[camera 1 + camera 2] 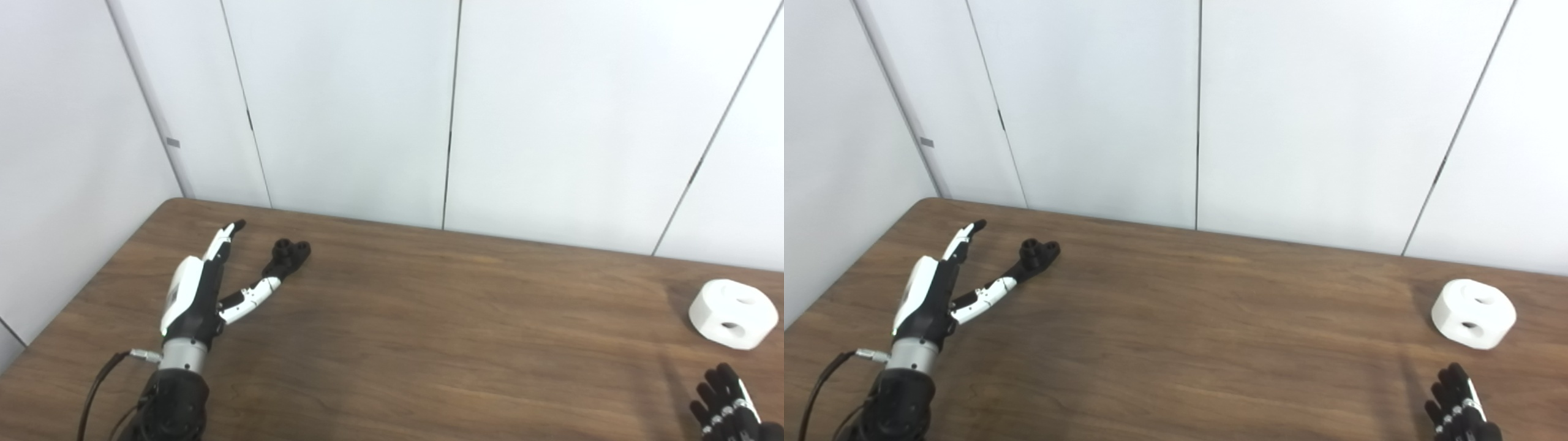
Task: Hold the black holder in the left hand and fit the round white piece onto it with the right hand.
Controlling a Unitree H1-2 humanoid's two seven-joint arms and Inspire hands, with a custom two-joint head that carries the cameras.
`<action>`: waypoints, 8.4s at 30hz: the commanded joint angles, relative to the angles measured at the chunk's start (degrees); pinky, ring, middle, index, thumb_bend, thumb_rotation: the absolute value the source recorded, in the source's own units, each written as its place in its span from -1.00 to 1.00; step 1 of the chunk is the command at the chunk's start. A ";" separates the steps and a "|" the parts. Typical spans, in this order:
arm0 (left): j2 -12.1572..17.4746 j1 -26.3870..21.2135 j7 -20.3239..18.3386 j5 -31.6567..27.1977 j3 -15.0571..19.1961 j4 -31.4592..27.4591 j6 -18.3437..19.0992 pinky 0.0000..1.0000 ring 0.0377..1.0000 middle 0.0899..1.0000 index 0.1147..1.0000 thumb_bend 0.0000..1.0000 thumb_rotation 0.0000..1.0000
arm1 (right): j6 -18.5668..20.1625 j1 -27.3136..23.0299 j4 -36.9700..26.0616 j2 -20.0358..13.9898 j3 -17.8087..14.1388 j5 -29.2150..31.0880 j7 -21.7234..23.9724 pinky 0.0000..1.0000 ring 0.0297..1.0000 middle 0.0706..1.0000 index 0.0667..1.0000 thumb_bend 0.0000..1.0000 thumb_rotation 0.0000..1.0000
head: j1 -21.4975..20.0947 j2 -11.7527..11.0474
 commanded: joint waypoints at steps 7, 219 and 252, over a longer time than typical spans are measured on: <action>5.26 -6.44 2.58 3.26 -1.35 8.13 -3.56 0.88 0.97 0.91 0.81 0.53 -0.02 | 0.03 2.09 0.47 1.74 0.61 -1.32 -0.49 1.00 1.00 1.00 1.00 0.15 1.00 | -0.29 0.20; 6.24 -7.86 -8.21 8.89 -22.92 7.00 7.20 0.77 0.75 0.54 -0.17 0.03 -0.89 | 2.08 4.59 -4.66 2.21 2.12 -0.94 0.18 1.00 1.00 0.93 1.00 0.21 0.90 | -8.49 5.38; 0.98 2.55 -21.75 13.87 -33.03 -10.57 0.50 0.92 0.76 0.53 -0.16 0.03 -0.88 | 10.53 3.33 -12.94 4.23 7.05 -3.89 -6.65 1.00 1.00 0.90 1.00 0.18 0.87 | -17.26 15.16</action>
